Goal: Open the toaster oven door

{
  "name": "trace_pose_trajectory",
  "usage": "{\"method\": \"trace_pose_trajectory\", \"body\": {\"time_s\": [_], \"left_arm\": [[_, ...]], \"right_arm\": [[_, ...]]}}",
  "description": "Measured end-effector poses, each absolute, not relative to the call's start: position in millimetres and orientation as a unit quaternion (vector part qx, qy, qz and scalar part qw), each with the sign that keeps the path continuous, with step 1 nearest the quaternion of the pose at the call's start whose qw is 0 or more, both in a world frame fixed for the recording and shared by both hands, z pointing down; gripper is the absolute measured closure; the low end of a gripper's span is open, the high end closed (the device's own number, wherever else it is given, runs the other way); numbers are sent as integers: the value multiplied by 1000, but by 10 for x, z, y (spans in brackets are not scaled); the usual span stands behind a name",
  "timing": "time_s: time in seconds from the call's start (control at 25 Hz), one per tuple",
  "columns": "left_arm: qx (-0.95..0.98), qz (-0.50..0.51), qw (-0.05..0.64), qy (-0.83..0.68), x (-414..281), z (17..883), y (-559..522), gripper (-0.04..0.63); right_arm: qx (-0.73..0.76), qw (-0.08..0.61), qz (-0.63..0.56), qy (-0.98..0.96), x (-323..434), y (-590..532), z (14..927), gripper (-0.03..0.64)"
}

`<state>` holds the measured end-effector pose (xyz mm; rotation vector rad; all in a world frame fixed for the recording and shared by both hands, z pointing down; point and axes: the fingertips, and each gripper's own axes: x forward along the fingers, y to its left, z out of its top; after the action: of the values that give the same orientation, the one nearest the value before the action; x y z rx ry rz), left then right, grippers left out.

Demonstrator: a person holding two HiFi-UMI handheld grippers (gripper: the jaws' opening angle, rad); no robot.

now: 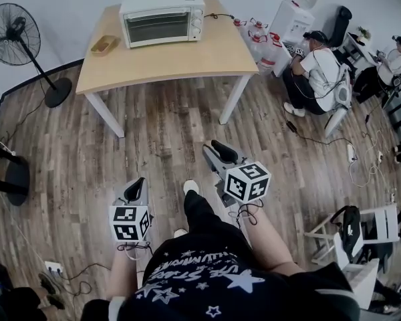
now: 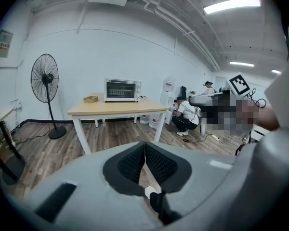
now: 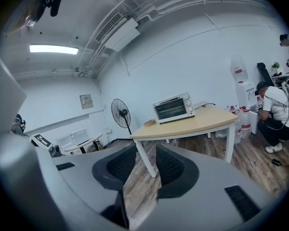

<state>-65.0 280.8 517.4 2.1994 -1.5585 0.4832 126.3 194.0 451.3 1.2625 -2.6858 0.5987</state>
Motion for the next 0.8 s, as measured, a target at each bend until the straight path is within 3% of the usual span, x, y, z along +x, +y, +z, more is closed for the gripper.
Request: {"method": "trace_pose_trajectory", "body": {"time_s": [0.44,0.8], "left_arm": [[785,180,187,-562,-602,5089,1264,574],[771,184,184,-581,-598,5033,341,574]], "right_arm": [[403,38,225,-886,1280,378,4454,408],[382,27,243,-891,1298,-628,4431,390]]}}
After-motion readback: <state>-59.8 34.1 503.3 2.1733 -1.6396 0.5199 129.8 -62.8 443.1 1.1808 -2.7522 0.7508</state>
